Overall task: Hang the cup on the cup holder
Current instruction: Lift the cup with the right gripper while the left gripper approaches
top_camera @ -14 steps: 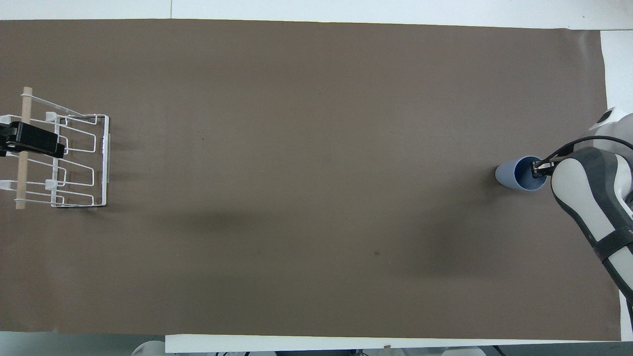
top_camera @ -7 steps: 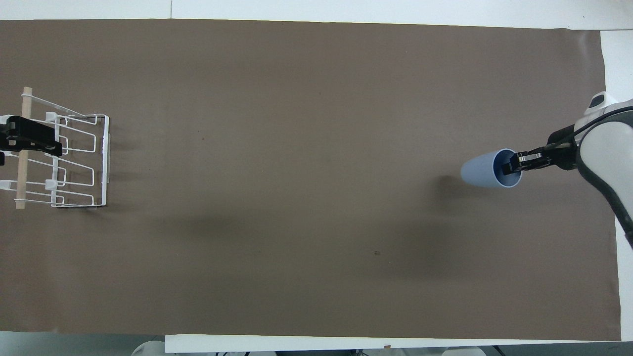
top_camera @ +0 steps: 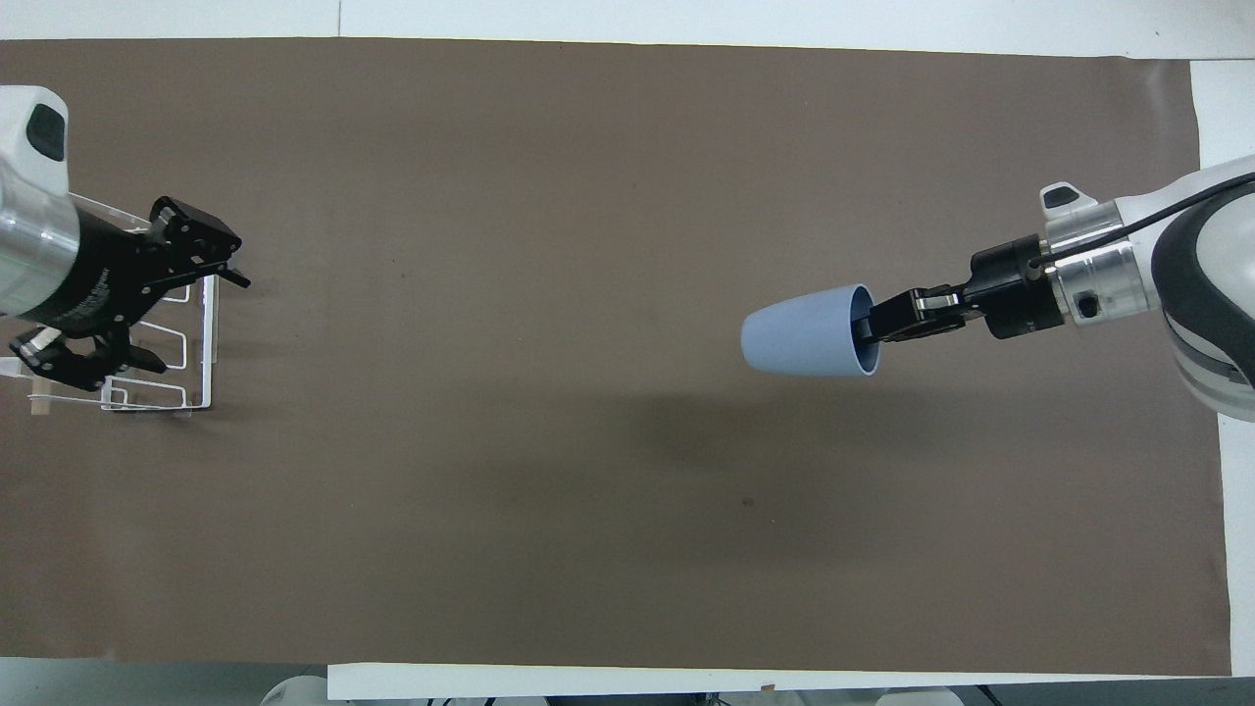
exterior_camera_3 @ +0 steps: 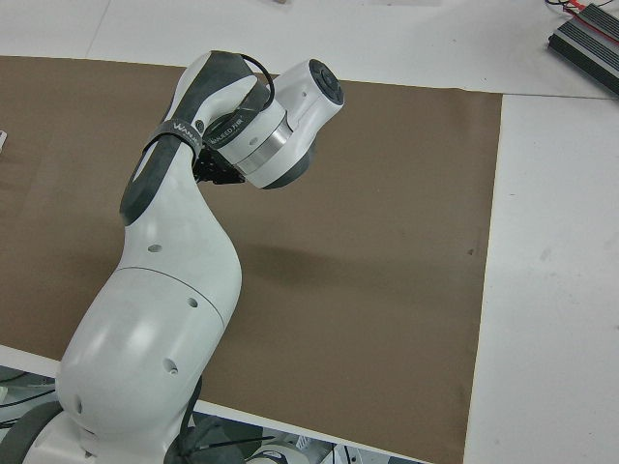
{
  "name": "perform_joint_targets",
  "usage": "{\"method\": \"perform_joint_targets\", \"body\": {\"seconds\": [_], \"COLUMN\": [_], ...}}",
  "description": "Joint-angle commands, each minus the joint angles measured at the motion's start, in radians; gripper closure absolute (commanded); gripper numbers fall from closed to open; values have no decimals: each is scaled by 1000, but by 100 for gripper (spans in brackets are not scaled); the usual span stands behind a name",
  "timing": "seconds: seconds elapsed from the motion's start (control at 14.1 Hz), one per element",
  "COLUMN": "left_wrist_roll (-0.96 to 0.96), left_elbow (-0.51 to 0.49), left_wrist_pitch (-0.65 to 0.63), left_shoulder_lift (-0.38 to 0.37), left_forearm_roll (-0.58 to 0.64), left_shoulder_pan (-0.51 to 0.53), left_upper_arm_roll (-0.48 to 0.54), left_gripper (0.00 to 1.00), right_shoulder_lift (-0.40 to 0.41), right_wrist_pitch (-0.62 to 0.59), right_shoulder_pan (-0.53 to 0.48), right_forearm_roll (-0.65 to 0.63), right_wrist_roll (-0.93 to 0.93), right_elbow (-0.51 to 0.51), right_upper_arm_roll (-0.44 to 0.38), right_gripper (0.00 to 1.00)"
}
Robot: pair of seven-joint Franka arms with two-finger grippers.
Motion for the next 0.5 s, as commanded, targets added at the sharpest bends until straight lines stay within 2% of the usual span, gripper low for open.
{"method": "perform_joint_targets", "body": {"seconds": [0.0, 0.21, 0.43], "left_wrist_roll": [-370, -688, -911], "left_elbow": [-9, 60, 104], "left_wrist_pitch": [35, 55, 104], "left_shoulder_lift": [-22, 4, 28], "left_forearm_roll": [-68, -220, -257], "left_shoulder_pan": [-82, -99, -139], "left_upper_arm_roll": [12, 5, -22], "left_gripper": [0, 0, 0], "right_shoulder_lift": [-24, -24, -26], "right_wrist_pitch": [26, 134, 212], "right_shoulder_pan": [67, 184, 241], "right_forearm_roll": [140, 234, 320], "right_wrist_roll": [102, 157, 173], "right_elbow": [-38, -49, -55], "right_upper_arm_roll": [0, 0, 0], "right_gripper": [100, 98, 98]}}
